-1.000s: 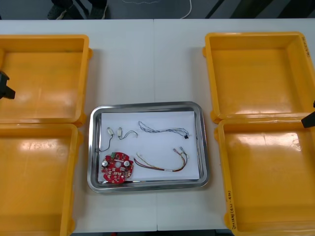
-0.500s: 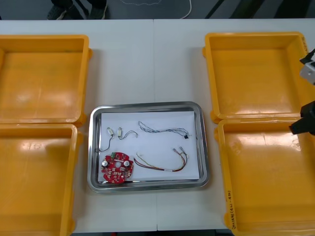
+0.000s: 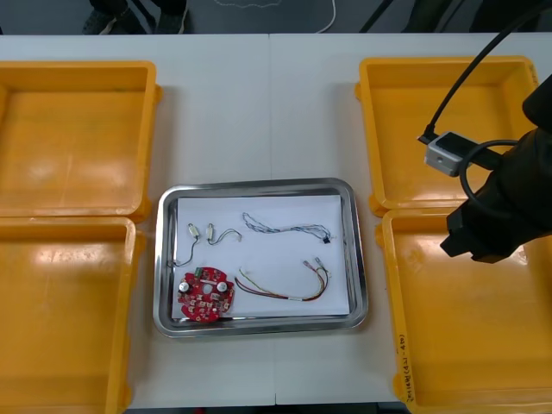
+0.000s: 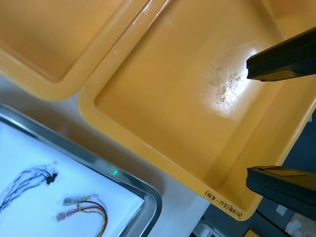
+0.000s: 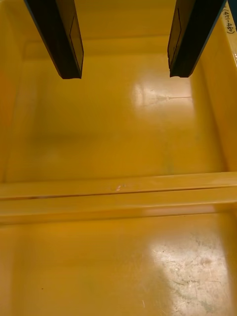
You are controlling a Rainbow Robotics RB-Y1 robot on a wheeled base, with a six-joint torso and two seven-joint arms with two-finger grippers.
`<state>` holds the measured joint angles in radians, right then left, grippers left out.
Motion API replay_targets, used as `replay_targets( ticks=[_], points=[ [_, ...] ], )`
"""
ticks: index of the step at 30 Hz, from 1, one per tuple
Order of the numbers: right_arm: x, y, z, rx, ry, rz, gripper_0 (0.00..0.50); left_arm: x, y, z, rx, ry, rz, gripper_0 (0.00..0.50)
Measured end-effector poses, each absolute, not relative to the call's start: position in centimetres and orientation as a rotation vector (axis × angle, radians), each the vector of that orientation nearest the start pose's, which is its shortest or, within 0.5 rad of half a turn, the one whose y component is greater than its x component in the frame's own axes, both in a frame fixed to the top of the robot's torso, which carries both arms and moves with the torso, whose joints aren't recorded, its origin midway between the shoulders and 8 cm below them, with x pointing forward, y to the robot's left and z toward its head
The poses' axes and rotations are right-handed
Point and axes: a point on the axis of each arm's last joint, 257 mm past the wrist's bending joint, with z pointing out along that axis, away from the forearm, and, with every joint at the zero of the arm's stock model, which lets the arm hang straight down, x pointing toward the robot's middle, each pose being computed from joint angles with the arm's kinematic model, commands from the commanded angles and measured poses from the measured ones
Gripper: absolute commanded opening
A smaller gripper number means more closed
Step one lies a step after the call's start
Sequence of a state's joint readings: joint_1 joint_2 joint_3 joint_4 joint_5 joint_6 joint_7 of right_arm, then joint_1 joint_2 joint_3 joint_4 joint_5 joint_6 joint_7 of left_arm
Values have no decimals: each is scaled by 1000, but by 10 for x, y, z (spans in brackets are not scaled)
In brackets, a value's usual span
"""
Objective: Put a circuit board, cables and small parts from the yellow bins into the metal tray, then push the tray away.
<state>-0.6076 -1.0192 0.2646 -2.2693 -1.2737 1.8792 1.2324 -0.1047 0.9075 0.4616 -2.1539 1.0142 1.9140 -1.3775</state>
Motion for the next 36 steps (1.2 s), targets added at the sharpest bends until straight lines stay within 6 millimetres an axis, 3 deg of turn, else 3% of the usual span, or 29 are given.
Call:
replay_targets(
  ticks=[21, 36],
  points=[
    [339, -112, -169, -1521, 2425, -93, 500, 354, 414, -133, 60, 2681, 35, 500],
    [331, -53, -194, -1809, 2199, -204, 500, 354, 414, -133, 60, 2681, 36, 500]
  ],
)
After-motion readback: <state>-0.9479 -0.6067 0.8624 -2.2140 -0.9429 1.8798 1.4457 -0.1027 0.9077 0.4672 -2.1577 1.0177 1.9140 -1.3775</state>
